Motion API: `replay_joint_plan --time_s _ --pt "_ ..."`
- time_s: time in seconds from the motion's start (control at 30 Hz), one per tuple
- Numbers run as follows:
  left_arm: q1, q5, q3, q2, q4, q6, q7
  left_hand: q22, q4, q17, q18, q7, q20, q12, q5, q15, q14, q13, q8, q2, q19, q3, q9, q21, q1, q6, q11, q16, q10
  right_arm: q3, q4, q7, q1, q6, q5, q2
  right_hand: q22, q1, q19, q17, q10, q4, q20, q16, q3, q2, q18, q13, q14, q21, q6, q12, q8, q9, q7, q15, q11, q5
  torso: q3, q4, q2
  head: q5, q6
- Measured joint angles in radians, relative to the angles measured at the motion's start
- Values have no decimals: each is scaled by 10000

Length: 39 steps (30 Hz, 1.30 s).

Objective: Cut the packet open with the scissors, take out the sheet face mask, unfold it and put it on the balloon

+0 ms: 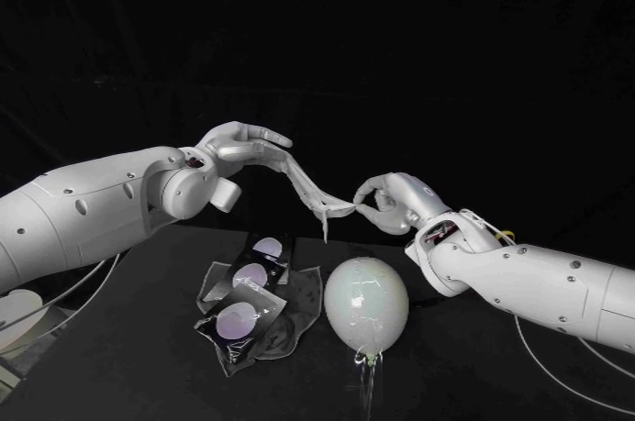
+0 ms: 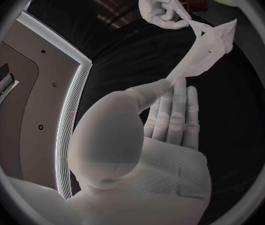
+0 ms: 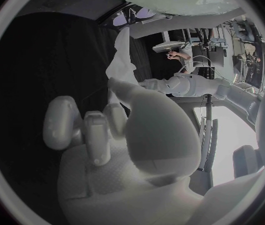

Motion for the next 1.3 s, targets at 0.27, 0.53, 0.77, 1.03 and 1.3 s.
replay_joint_plan --time_s 0.27,0.53,0.77,1.03,1.3 --pt "0 399 1 128 98 -318 289 -208 114 -88 -2 21 34 -110 0 25 -333 14 -91 1 -47 114 -68 -209 1 -94 0 -192 0 -8 -92 65 5 829 737 87 -914 -548 -3783 -4113 -3730 712 445 -4444 -205 -552 931 -5054 -3074 -6453 -1040 -6385 -1044 -616 570 556 557 21 5 -1 1 30 28" --pt "0 615 2 140 199 -358 386 -692 120 -267 4 -2 -222 -145 -31 49 150 15 -91 23 915 238 -69 -696 54 -402 1 -399 1 -16 -154 108 5 1536 1642 68 -2531 -446 -4060 -6086 -3343 1298 849 -7109 -415 -1003 930 -7730 -4118 -8239 -1093 -9023 -1526 -894 733 809 812 10 7 2 2 40 35" --pt "0 678 1 126 256 -298 406 -1025 194 -367 13 -33 -539 -132 20 -65 994 16 88 23 1845 190 11 -906 55 -539 -113 -476 -224 -19 -194 152 5 1903 2804 41 -3558 -189 -3602 -6552 -2826 1658 888 -8014 -776 -878 1009 -9001 -3823 -9080 -914 -9941 -1775 -1036 801 875 866 11 3 6 3 26 58" --pt "-2 684 -2 110 372 -119 423 -1047 222 -229 -3 -38 -789 96 22 -199 1711 16 233 17 2341 163 37 -749 71 -610 -178 -394 -333 -20 -122 415 7 1928 4191 122 -3676 205 -2391 -6281 -1376 1715 531 -7434 -750 -484 1049 -9328 -2346 -8762 -429 -9718 -1854 -1094 598 487 541 11 3 13 14 -18 92" --pt "-12 653 -6 170 579 217 423 -1008 222 -115 -8 -53 -880 259 22 -236 1928 17 233 24 2435 162 36 -625 78 -626 -183 -355 -401 -18 -136 818 24 1774 5527 330 -996 212 -377 -696 -554 1996 136 -2143 -1452 -475 590 -7649 -72 -4000 -294 -7777 -2251 -1272 408 227 224 12 0 12 14 -32 95"
